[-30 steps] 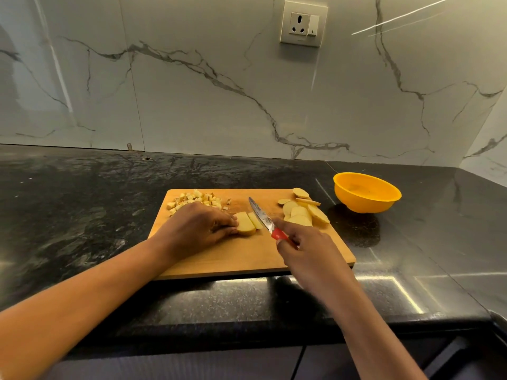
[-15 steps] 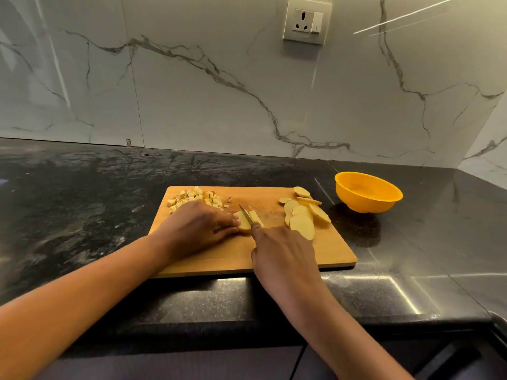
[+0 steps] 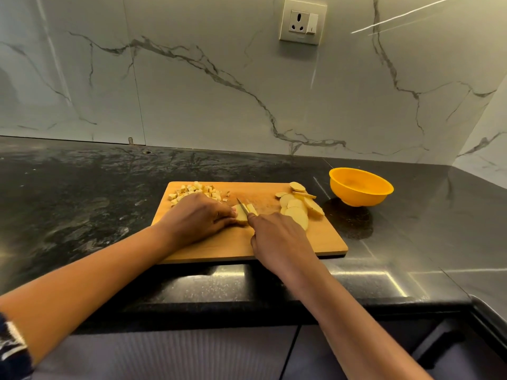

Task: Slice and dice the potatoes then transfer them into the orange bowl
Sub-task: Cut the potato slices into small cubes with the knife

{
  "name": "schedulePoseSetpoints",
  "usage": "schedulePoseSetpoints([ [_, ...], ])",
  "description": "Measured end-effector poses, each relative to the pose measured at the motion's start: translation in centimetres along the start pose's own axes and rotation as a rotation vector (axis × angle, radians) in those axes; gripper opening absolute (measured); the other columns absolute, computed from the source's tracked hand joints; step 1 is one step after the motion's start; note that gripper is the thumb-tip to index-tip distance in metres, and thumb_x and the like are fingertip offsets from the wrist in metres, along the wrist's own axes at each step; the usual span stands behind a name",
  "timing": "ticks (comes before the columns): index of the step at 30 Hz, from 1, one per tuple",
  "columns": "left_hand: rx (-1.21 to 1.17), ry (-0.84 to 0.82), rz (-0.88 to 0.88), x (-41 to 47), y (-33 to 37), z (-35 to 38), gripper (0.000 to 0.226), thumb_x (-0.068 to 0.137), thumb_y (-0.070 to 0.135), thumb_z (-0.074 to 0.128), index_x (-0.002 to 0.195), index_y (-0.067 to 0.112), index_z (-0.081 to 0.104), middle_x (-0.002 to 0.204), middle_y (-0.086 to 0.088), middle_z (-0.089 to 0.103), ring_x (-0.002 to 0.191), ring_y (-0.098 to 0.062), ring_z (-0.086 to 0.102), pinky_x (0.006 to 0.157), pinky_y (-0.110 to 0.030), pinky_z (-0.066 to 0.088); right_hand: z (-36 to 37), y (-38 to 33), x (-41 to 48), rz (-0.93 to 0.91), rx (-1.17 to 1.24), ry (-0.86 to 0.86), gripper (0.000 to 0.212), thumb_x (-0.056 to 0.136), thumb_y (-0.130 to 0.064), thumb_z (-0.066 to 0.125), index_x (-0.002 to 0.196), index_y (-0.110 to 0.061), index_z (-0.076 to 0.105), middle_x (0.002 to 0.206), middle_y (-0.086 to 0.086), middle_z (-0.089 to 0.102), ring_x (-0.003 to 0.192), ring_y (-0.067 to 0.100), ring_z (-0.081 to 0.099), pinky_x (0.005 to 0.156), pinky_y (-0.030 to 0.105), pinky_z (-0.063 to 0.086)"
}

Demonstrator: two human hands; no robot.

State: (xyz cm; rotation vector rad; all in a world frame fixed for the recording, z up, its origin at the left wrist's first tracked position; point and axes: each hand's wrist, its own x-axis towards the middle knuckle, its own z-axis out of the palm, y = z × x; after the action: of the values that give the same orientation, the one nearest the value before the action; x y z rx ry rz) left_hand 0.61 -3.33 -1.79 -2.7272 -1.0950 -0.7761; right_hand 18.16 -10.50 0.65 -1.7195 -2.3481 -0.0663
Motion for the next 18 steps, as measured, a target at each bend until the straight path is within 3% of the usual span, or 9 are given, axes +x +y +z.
schedulePoseSetpoints([
  [9, 0.012, -0.006, -0.021, 0.0, -0.3, 0.3, 0.025, 0.088, 0.035, 0.061, 0.104, 0.019, 0.072, 0.094, -0.002, 0.074, 0.081, -0.018, 0.07, 0.072, -0.039, 0.057, 0.6, -0.5, -0.2, 0.013, -0.042, 0.012, 0.035, 0.1, -0.021, 0.043, 0.135, -0.016, 0.047, 0.114, 0.005, 0.059, 0.099, 0.02, 0.055, 0.068, 0.027, 0.035],
  [14, -0.024, -0.018, -0.033, 0.1, -0.6, 0.2, 0.03, 0.087, 0.038, 0.057, 0.106, 0.019, 0.071, 0.097, -0.002, 0.074, 0.084, -0.016, 0.07, 0.076, -0.038, 0.057, 0.8, -0.1, -3.7, -0.003, -0.046, 0.035, 0.053, 0.102, -0.021, 0.039, 0.151, -0.019, 0.019, 0.111, 0.002, 0.059, 0.094, 0.019, 0.054, 0.066, 0.028, 0.033],
  [16, -0.036, -0.027, -0.03, 0.0, -0.6, 0.2, 0.037, 0.086, 0.044, 0.05, 0.106, 0.02, 0.07, 0.097, -0.001, 0.073, 0.084, -0.015, 0.07, 0.076, -0.038, 0.057, 0.6, 0.2, -4.9, 0.008, -0.031, 0.029, 0.055, 0.102, -0.021, 0.038, 0.152, -0.021, 0.016, 0.113, 0.002, 0.058, 0.098, 0.02, 0.055, 0.067, 0.028, 0.032],
  [18, -0.027, -0.029, -0.017, 0.0, -0.7, 0.2, 0.03, 0.087, 0.037, 0.056, 0.106, 0.02, 0.071, 0.097, -0.001, 0.073, 0.085, -0.015, 0.07, 0.077, -0.038, 0.057, 0.5, 0.1, -5.3, 0.011, -0.035, 0.041, 0.054, 0.102, -0.022, 0.037, 0.152, -0.021, 0.016, 0.114, 0.001, 0.058, 0.099, 0.02, 0.055, 0.067, 0.028, 0.032],
])
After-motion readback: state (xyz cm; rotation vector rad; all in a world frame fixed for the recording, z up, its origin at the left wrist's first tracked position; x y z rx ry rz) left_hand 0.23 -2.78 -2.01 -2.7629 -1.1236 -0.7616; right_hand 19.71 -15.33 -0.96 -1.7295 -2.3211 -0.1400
